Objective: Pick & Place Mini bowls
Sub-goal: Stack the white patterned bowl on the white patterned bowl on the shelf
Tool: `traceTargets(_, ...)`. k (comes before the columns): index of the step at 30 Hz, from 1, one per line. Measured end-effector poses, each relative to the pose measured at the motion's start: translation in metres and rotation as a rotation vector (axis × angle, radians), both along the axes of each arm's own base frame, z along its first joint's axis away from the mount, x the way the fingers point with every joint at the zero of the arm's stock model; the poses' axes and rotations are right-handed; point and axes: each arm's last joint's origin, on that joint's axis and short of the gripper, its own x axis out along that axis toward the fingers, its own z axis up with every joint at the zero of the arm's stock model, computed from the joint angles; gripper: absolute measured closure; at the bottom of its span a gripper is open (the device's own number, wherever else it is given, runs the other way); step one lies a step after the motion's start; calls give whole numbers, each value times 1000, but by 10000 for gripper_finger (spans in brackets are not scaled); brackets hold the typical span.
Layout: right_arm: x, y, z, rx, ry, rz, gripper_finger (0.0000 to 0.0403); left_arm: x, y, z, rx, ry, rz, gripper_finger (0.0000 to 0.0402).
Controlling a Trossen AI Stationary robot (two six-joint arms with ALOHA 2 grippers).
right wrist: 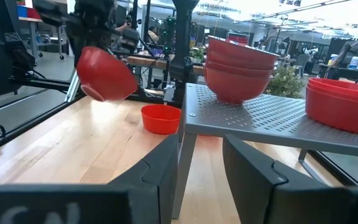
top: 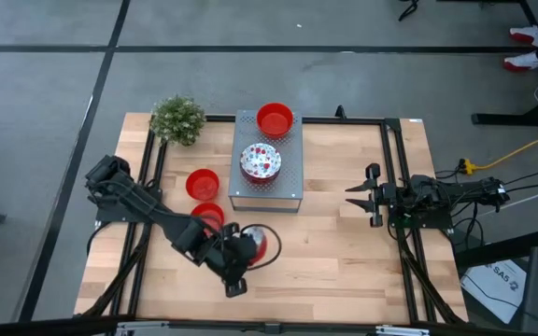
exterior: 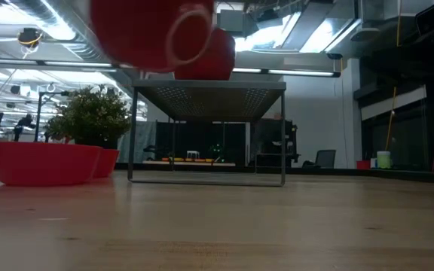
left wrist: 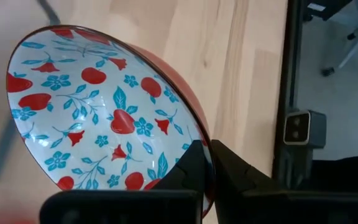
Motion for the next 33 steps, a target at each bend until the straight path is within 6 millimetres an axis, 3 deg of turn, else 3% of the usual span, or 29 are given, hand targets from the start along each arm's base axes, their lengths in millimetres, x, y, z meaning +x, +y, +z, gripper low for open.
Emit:
traceTargets(18,0,0,0,0,0,0,276,41,71,63,219,-178,-202,397)
traceTargets(33,0,0,0,0,0,0,276,41,124,112,388,-205,-316,397)
